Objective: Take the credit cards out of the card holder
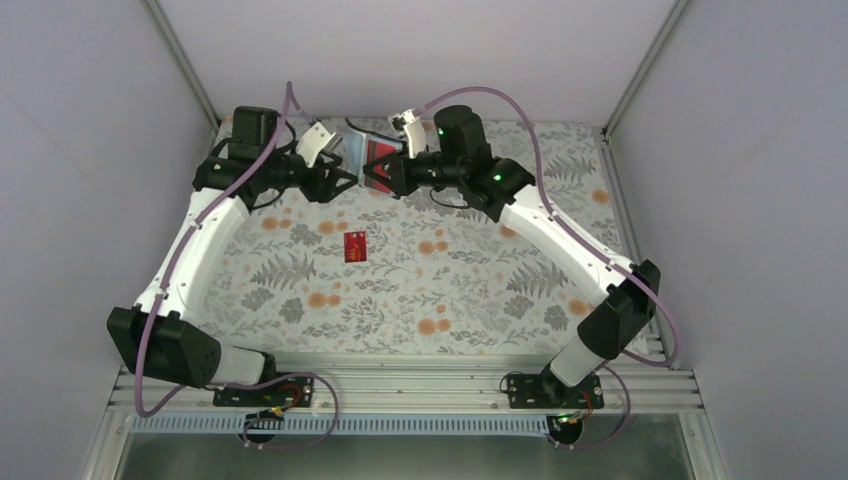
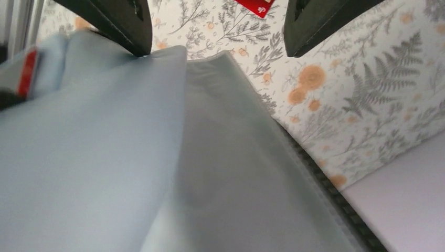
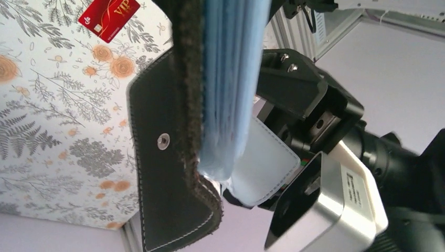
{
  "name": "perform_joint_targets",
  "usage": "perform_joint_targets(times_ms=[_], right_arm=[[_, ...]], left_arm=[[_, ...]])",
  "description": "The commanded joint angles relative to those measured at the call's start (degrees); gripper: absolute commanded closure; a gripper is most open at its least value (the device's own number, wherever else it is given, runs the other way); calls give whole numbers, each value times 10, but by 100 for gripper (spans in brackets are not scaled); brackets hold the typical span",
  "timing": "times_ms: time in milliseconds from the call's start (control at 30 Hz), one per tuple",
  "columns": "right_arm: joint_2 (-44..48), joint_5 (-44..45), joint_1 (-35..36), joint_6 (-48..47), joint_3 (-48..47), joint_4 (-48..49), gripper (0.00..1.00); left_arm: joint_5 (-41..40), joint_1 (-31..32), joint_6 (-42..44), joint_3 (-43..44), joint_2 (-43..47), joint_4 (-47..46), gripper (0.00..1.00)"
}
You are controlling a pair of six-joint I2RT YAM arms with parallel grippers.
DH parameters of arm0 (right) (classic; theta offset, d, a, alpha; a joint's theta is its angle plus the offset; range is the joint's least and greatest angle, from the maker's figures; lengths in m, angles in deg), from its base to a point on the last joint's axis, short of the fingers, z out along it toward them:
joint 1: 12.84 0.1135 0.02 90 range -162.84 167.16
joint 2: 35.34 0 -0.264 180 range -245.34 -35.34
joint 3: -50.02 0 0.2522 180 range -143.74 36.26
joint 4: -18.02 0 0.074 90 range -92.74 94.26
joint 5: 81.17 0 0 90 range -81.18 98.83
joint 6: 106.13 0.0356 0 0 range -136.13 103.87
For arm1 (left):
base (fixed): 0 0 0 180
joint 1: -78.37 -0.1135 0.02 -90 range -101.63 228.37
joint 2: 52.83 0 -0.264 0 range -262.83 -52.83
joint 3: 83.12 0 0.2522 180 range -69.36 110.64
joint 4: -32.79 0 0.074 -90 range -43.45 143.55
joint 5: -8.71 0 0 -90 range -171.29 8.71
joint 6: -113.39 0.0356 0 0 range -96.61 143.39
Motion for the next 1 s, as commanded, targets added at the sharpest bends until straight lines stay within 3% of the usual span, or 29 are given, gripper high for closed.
perform_joint_targets(times_ms=[0,67,300,500,567,667,833,967], right_arm=[[29,-49,0,-57,6,10,96],[35,-43,-2,-66,9,3,96],[37,17,-17,-51,7,-27,96],[-1,229,-24,-6,-23,-129,96],[-17,260,-24,-8,-32,-149,96],[-18,211,-24,-25,-25,-124,96],[-17,125,-10,-62,-17,-84,96],[-2,16,-7,-93,11,-43,96]], left_arm=[[142,-8,33,34,18,47,27],[140,-9,50,45,28,62,20],[62,-61,58,60,34,72,12],[138,-156,59,74,20,70,12],[150,-166,48,79,17,64,11],[199,-156,30,32,28,30,1],[147,-84,2,-26,36,-26,0],[145,-68,-8,-26,2,-39,0]])
